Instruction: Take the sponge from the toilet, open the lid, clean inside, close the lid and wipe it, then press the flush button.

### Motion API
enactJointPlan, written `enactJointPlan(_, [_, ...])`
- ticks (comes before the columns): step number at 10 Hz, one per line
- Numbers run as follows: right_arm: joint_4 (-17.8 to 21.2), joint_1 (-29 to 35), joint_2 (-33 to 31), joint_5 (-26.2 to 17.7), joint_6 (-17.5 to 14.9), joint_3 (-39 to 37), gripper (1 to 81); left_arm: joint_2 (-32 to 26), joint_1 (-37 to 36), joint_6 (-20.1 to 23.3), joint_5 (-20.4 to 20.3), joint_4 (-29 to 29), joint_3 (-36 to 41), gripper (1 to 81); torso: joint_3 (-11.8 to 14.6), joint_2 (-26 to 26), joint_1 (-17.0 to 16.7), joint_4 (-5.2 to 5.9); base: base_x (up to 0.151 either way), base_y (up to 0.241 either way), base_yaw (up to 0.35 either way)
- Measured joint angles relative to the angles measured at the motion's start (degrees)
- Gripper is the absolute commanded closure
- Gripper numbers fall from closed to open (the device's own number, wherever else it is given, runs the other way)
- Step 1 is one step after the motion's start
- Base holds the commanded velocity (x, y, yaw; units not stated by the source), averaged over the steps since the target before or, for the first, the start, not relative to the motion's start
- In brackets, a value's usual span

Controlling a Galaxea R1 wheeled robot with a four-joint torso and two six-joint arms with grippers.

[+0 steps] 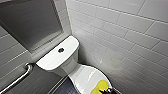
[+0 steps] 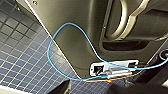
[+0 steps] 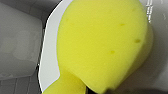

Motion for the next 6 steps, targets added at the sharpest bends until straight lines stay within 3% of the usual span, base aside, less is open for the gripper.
enactJointPlan(3, [-0.04, 0.04, -1.05, -0.52, -0.02, 1.41, 81.1, 0.12, 0.0, 0.02, -0.05, 0.0, 0.0, 1.0, 0.0, 0.0, 0.0, 0.0, 0.0, 0.0, 0.0])
enactJointPlan(6, [-0.28, 0.04, -7.33, -2.67, -0.17, 9.19, 81.1, 1.13, -0.11, 0.06, -0.46, 0.0, -0.02, 1.0, -0.02, 0.0, 0.0, 0.0, 0.0, 0.0, 0.0])
